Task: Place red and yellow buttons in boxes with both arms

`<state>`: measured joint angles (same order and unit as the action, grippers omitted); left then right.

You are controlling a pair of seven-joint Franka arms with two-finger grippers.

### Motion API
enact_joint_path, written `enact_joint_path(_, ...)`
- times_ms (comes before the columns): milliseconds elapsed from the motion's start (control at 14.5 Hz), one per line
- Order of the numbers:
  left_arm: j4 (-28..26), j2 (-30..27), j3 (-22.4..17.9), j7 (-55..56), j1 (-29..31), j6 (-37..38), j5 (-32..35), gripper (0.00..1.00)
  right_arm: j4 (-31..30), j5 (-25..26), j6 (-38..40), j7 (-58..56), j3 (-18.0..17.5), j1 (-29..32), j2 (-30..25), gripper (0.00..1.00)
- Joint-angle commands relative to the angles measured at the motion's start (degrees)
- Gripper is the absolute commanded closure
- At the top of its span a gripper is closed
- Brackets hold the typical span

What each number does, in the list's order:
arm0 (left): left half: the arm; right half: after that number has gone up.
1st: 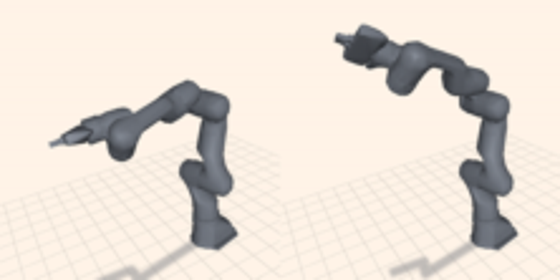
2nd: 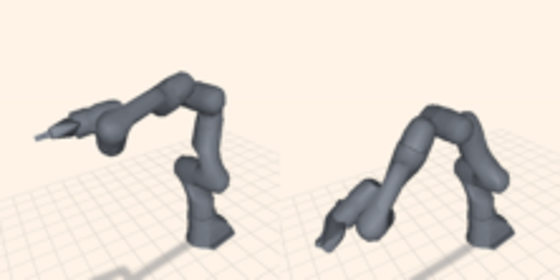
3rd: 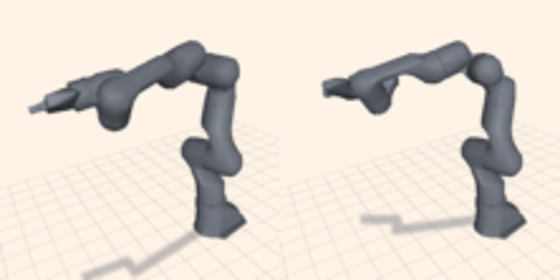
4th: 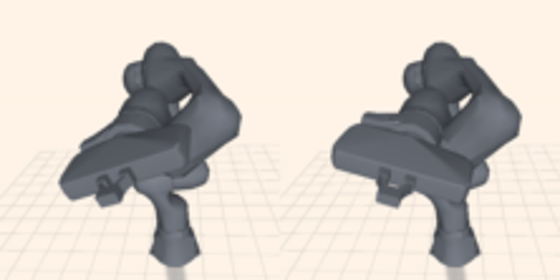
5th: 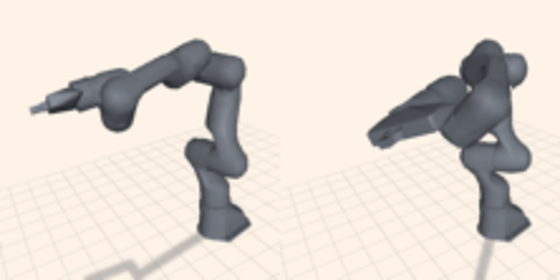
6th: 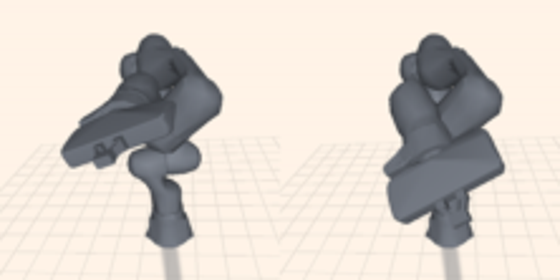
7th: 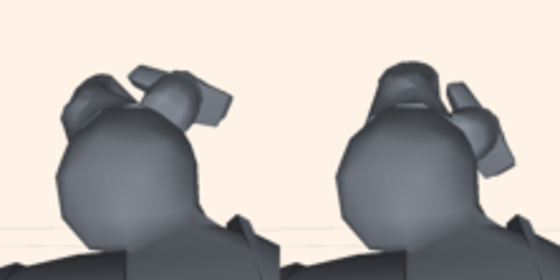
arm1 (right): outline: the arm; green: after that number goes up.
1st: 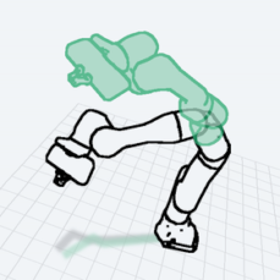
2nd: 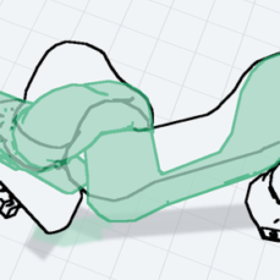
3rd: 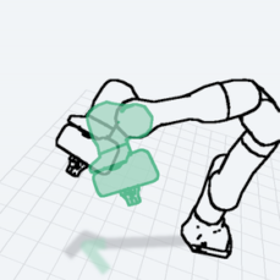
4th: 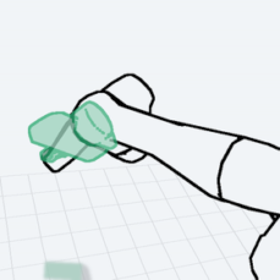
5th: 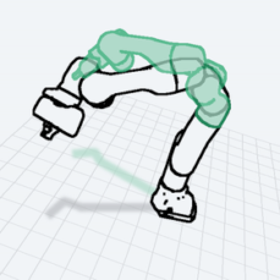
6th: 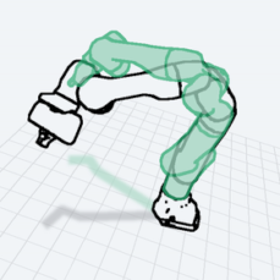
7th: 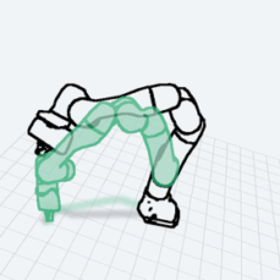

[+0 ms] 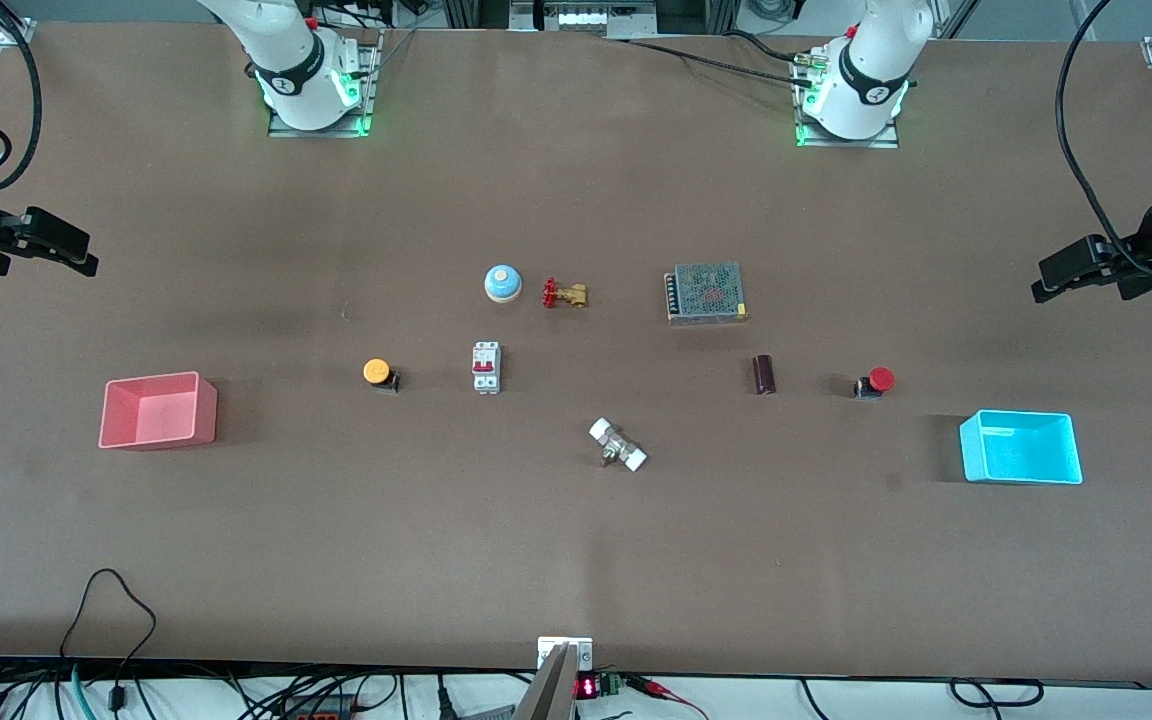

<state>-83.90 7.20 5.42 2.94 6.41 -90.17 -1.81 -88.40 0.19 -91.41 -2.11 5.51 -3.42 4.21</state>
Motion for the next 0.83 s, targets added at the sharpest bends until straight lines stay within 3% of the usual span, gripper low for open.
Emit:
enact_joint_path(0, -2.14, -1.75, -0.06, -1.01, 0.09, -0.62, 1.11, 0.0, 0.07, -0.72, 0.97, -0.79, -0.06, -0.18, -0.61, 0.0)
enact_joint_path(345, -0.74, -0.53, -0.14, -0.92, 0.0, -1.24, 1.11, 0.0, -0.19, -0.81, 2.2, -0.52, -0.06, -0.18, -1.14, 0.0)
enact_joint_path(759, -0.3, 8.24, -0.41, -0.83, -0.43, -1.24, 1.11, 0.0, -2.13, -0.98, 2.11, -0.44, 0.03, -0.18, -2.54, 0.0)
